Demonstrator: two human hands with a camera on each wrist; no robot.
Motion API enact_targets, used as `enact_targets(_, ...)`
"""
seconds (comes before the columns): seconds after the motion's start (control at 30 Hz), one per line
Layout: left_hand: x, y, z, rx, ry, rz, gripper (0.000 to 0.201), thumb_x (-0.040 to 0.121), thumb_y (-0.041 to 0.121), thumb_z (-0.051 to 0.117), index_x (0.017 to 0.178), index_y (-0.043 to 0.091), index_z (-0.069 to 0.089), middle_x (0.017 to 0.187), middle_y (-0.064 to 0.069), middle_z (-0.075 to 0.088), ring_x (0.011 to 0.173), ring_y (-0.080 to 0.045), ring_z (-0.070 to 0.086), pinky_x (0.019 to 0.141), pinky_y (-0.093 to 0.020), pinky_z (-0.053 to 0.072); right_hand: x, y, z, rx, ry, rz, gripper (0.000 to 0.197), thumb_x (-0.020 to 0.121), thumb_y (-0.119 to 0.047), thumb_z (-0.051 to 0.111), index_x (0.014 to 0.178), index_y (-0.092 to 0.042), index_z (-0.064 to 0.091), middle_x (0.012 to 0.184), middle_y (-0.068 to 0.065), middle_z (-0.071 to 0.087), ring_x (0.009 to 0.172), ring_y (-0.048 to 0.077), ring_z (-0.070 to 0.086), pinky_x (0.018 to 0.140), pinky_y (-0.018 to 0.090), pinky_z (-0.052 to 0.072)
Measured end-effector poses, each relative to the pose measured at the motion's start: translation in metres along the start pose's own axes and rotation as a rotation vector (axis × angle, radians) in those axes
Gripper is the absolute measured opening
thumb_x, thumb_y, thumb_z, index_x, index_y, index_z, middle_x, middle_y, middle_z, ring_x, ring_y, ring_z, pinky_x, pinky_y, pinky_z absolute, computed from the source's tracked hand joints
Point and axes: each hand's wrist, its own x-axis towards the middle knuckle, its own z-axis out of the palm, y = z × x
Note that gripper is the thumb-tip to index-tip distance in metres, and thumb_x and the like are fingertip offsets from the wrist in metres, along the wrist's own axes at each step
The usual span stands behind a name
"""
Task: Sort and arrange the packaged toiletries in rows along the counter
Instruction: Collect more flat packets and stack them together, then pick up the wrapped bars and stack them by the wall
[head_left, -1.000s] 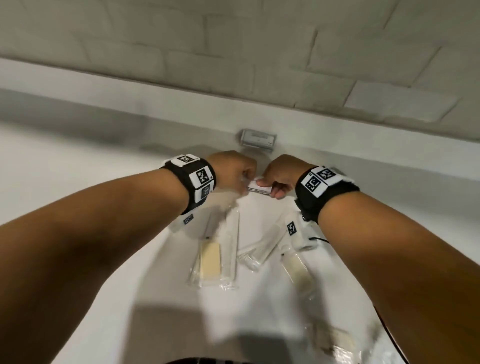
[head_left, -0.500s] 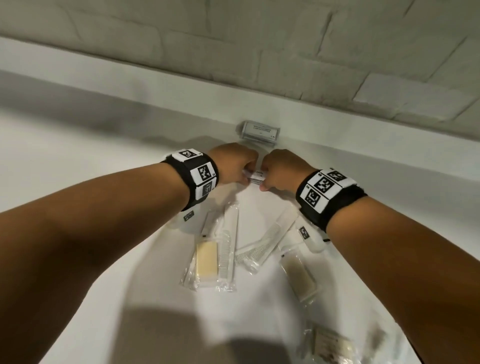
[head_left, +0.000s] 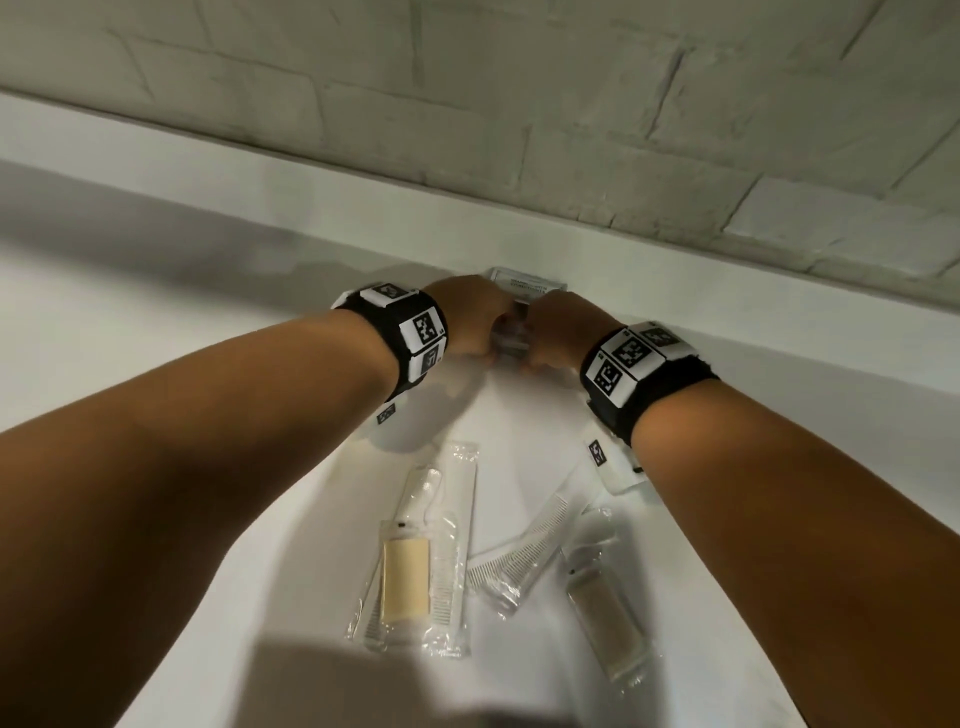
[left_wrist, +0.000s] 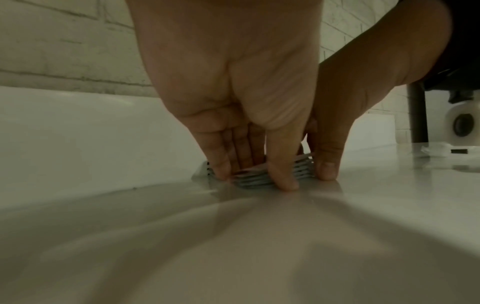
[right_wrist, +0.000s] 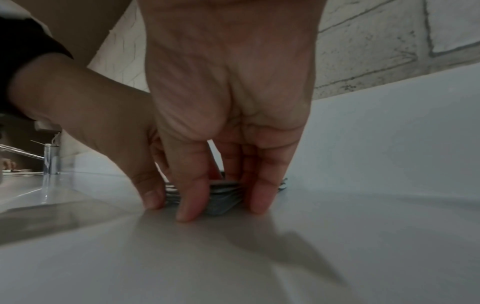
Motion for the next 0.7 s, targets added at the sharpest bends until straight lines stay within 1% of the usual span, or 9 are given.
enact_targets(0.07, 0.001, -0.001, -0.001, 0.011, -0.008, 0.010, 0.039, 0.076, 0.025, 0.074, 0.113, 0.016, 0.065, 0.115, -0.008, 0.067, 0.105, -0.029, 0.062, 0.076, -0.027, 0.040, 0.001, 0.001, 0.000, -0.004, -0.001, 0.000, 0.035, 0.079, -0.024, 0.070, 0.107, -0.002, 0.066, 0.104, 0.014, 0.067, 0.097, 0.031, 0.064, 0.069, 0.028, 0.042)
enact_targets(0.13, 0.002, -0.001, -0.002, 0.017, -0.010, 0.017, 0.040, 0.076, 0.026, 0.074, 0.114, 0.017, 0.065, 0.116, -0.008, 0.067, 0.106, -0.029, 0.062, 0.075, -0.026, 0.038, 0.001, 0.001, 0.000, -0.008, 0.006, -0.003, 0.032, 0.081, -0.021, 0.067, 0.107, -0.002, 0.066, 0.105, 0.014, 0.067, 0.098, 0.031, 0.064, 0.070, 0.028, 0.043)
enact_targets(0.33, 0.004, -0.001, -0.002, 0.026, -0.026, 0.002, 0.046, 0.075, 0.026, 0.077, 0.118, 0.015, 0.064, 0.119, -0.008, 0.066, 0.109, -0.029, 0.061, 0.081, -0.029, 0.042, -0.003, 0.000, 0.000, -0.001, 0.008, 0.016, 0.030, 0.081, -0.016, 0.063, 0.108, -0.002, 0.063, 0.105, 0.014, 0.066, 0.096, 0.029, 0.064, 0.068, 0.027, 0.042)
enact_targets(0.4, 0.002, -0.001, 0.000, 0.031, -0.020, -0.009, 0.043, 0.075, 0.026, 0.077, 0.114, 0.013, 0.064, 0.117, -0.009, 0.066, 0.107, -0.030, 0.062, 0.077, -0.028, 0.041, -0.005, 0.000, 0.000, 0.055, 0.042, 0.032, 0.038, 0.078, -0.015, 0.066, 0.114, -0.003, 0.059, 0.110, 0.014, 0.065, 0.100, 0.029, 0.063, 0.069, 0.028, 0.043)
enact_targets(0.47, 0.000, -0.001, 0.002, 0.042, 0.010, -0.015, 0.040, 0.073, 0.028, 0.076, 0.110, 0.015, 0.063, 0.114, -0.008, 0.067, 0.102, -0.029, 0.063, 0.075, -0.028, 0.042, -0.007, 0.000, 0.001, 0.148, 0.086, 0.060, 0.055, 0.075, -0.015, 0.070, 0.124, -0.004, 0.048, 0.117, 0.016, 0.061, 0.107, 0.031, 0.061, 0.074, 0.030, 0.046)
enact_targets(0.5, -0.002, -0.001, 0.002, 0.059, 0.034, -0.017, 0.043, 0.072, 0.031, 0.076, 0.111, 0.017, 0.062, 0.115, -0.007, 0.066, 0.101, -0.029, 0.064, 0.076, -0.030, 0.045, -0.010, 0.000, 0.002, 0.195, 0.103, 0.071, 0.062, 0.074, -0.014, 0.071, 0.128, -0.005, 0.042, 0.120, 0.016, 0.059, 0.109, 0.033, 0.059, 0.077, 0.032, 0.046)
enact_targets(0.57, -0.008, 0.001, 0.002, 0.120, 0.086, -0.023, 0.059, 0.071, 0.040, 0.075, 0.122, 0.018, 0.055, 0.122, -0.005, 0.059, 0.106, -0.029, 0.061, 0.081, -0.036, 0.049, -0.017, -0.001, 0.006, 0.274, 0.138, 0.106, 0.071, 0.073, -0.014, 0.072, 0.133, -0.008, 0.033, 0.123, 0.018, 0.053, 0.109, 0.035, 0.058, 0.078, 0.035, 0.047)
enact_targets(0.63, -0.020, 0.003, 0.000, 0.132, 0.158, -0.033, 0.071, 0.070, 0.050, 0.074, 0.128, 0.017, 0.049, 0.124, -0.006, 0.053, 0.108, -0.029, 0.057, 0.083, -0.041, 0.050, -0.028, 0.002, 0.006, 0.361, 0.180, 0.149, 0.076, 0.072, -0.017, 0.075, 0.133, -0.012, 0.030, 0.122, 0.017, 0.047, 0.106, 0.036, 0.058, 0.080, 0.038, 0.049)
enact_targets(0.7, -0.041, 0.006, -0.001, 0.053, 0.228, -0.023, 0.066, 0.076, 0.052, 0.069, 0.127, 0.016, 0.048, 0.121, -0.008, 0.052, 0.106, -0.030, 0.055, 0.081, -0.039, 0.048, -0.046, 0.011, 0.002, 0.491, 0.171, 0.189, 0.082, 0.069, -0.029, 0.081, 0.132, -0.013, 0.030, 0.120, 0.012, 0.047, 0.105, 0.031, 0.057, 0.082, 0.039, 0.050)
